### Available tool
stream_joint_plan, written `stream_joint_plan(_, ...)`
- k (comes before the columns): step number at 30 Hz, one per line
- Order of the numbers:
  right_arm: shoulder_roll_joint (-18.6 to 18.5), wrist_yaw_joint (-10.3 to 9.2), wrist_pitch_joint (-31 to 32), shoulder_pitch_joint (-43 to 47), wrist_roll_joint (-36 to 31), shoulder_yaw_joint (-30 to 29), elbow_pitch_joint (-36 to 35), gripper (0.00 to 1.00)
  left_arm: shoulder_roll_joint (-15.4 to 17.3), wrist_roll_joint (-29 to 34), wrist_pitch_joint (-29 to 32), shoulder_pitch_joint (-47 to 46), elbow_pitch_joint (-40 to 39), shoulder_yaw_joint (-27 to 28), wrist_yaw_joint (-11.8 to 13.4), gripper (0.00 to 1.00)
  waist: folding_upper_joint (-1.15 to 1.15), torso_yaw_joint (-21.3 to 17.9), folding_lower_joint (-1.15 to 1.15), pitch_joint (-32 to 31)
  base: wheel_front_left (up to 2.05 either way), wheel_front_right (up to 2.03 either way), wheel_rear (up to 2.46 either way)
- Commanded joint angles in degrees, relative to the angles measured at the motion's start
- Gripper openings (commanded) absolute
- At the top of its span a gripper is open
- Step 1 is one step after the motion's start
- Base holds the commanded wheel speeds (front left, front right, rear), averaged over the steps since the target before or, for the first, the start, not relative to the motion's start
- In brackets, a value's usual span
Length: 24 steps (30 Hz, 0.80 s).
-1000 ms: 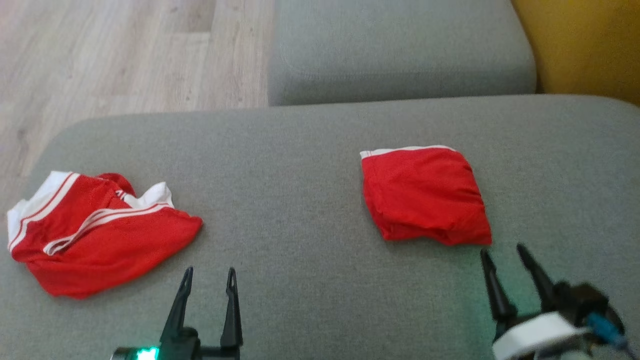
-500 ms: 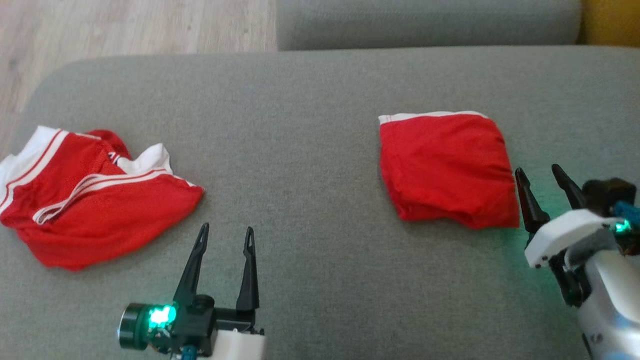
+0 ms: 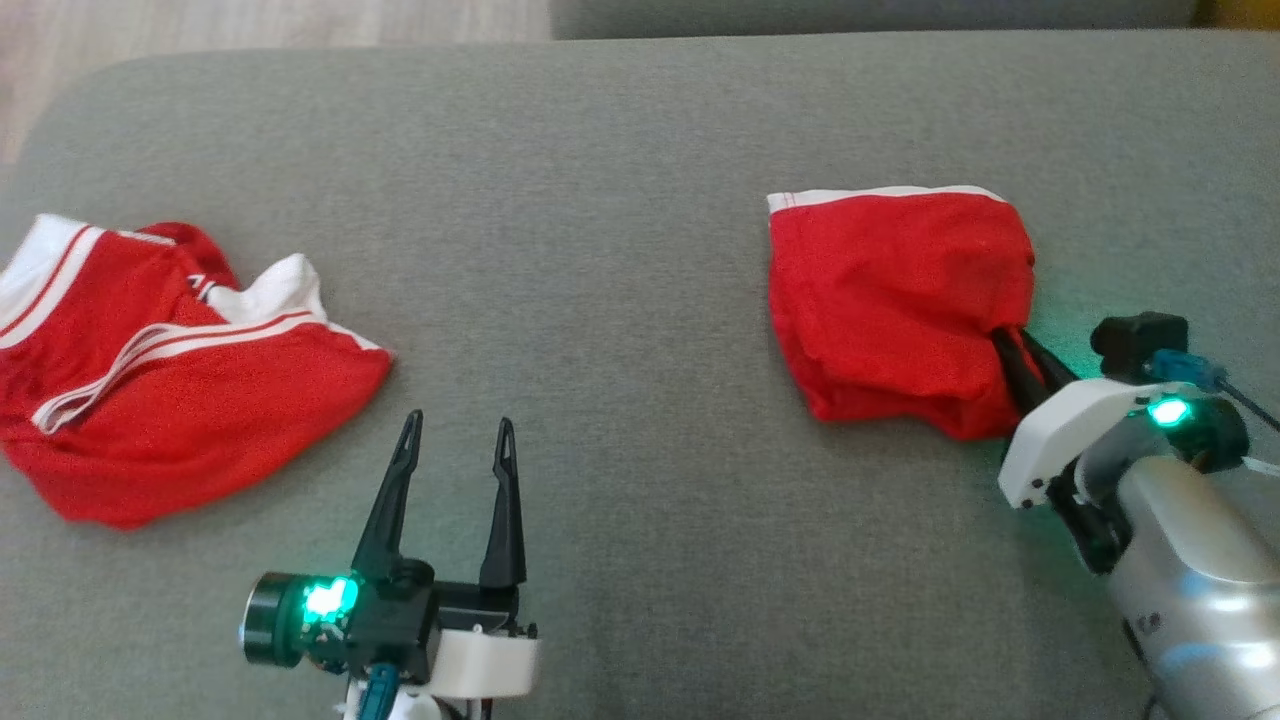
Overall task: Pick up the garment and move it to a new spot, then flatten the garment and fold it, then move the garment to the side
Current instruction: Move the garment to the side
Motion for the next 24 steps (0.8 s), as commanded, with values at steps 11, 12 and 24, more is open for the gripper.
stream_joint_plan(11, -18.46, -0.04, -0.52, -5.37, -1.27, 0.72, 0.18, 0.0, -0.29, -1.47, -0.29, -5.78, -3.94, 1.13, 0.38, 1.0, 0.0, -7.43, 0.0, 7.12, 0.0, 0.0, 0.0)
stream_joint_plan(12, -20.16, -0.04, -0.12, -5.87, -1.37, 0.23, 0.07, 0.0, -0.29, -1.57, -0.29, -6.37, -4.0, 0.84, 0.35, 1.0, 0.0, -7.68, 0.0, 7.85, 0.0, 0.0, 0.0)
stream_joint_plan(24, -28.86, -0.04, 1.7, -7.73, -10.35, -12.53, 2.12, 1.0, -0.29, -4.08, -0.29, -9.62, -2.42, -2.0, 1.01, 1.0, 0.0, -6.77, 0.0, 9.16, 0.0, 0.0, 0.0)
